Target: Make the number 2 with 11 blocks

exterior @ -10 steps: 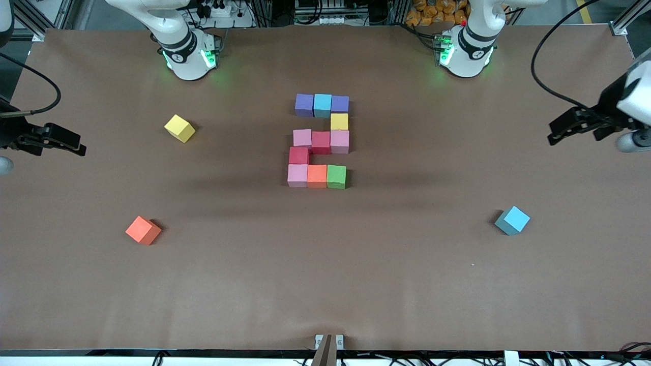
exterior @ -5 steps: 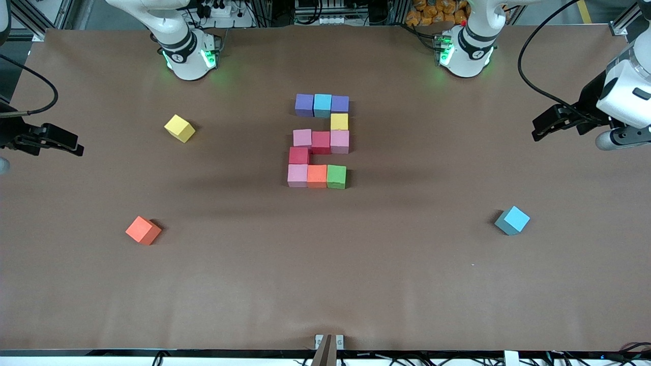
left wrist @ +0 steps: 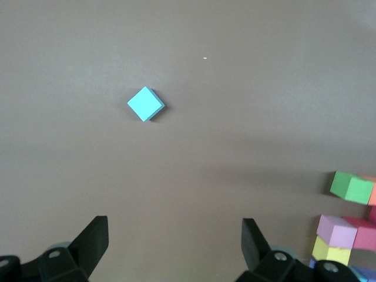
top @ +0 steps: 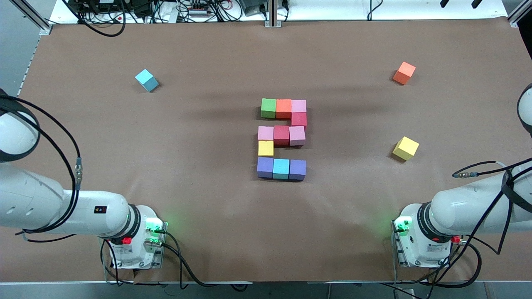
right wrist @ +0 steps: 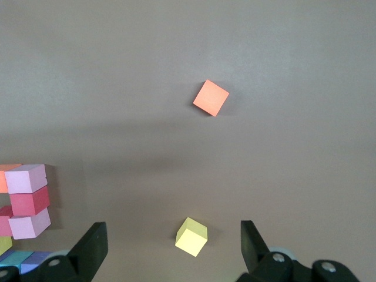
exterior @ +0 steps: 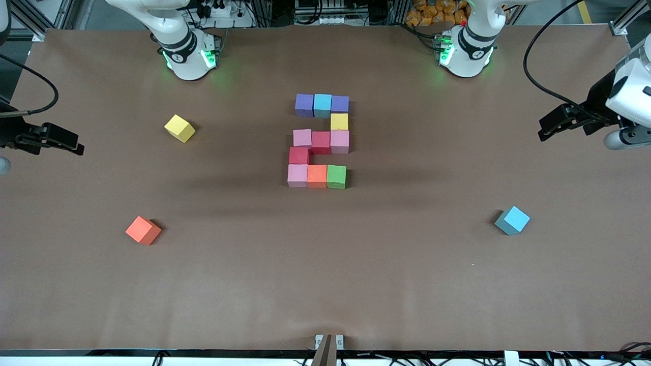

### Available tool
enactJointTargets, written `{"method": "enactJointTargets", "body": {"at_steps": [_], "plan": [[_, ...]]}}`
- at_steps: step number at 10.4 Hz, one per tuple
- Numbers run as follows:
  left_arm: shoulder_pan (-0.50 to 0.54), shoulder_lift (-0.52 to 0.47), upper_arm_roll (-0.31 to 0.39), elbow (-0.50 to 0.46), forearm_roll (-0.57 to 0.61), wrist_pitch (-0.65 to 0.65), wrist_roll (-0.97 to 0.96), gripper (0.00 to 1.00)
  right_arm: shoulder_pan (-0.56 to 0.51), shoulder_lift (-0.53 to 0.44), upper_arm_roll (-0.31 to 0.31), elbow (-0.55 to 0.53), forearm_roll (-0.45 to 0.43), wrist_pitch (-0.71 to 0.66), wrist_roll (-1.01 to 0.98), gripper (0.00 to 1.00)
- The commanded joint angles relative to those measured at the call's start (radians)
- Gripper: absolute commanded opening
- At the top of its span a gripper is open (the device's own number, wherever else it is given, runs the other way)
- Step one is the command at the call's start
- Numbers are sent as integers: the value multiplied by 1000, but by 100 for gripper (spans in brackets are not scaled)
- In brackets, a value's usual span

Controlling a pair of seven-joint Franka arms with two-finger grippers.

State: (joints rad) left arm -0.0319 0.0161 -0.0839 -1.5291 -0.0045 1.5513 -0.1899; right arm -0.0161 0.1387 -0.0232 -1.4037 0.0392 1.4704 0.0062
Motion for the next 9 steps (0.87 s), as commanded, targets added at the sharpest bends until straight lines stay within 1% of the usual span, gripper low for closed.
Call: {"method": "enactJointTargets", "body": {"at_steps": [1,4,9], "plan": [[6,-8,-8,10,23,-20,69,100,-24,1,22,11,-18,-13,-2,100],[-2,-8,-8,12,26,-20,130,100,-27,1,22,11,-15,-13,-3,100],[-5,-8,-16,12,37,-20,130,100,-27,2,22,11,-9,-15,-3,100]]}}
